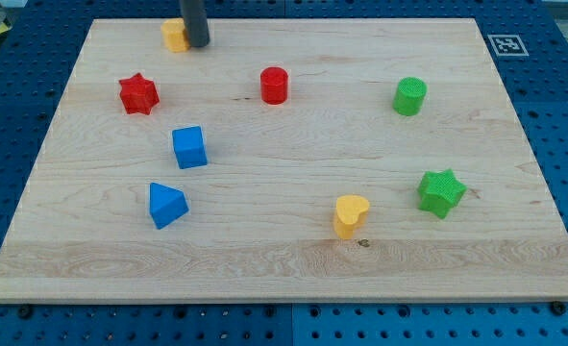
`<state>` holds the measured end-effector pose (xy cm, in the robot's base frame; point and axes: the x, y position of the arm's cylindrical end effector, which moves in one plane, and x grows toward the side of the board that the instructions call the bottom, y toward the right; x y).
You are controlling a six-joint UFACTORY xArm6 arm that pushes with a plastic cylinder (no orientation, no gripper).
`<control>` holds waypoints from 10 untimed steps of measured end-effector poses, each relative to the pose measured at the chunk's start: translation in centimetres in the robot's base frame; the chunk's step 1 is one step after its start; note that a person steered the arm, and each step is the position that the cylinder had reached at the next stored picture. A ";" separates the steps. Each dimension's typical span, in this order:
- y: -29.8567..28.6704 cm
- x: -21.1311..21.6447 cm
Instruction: Move the red circle to the center of the board
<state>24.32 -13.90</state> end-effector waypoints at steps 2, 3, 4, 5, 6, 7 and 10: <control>-2.9 0.0; -3.0 0.2; -1.8 2.0; -0.4 3.5; 1.4 5.5; 3.4 7.2; 9.0 8.4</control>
<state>32.67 -4.88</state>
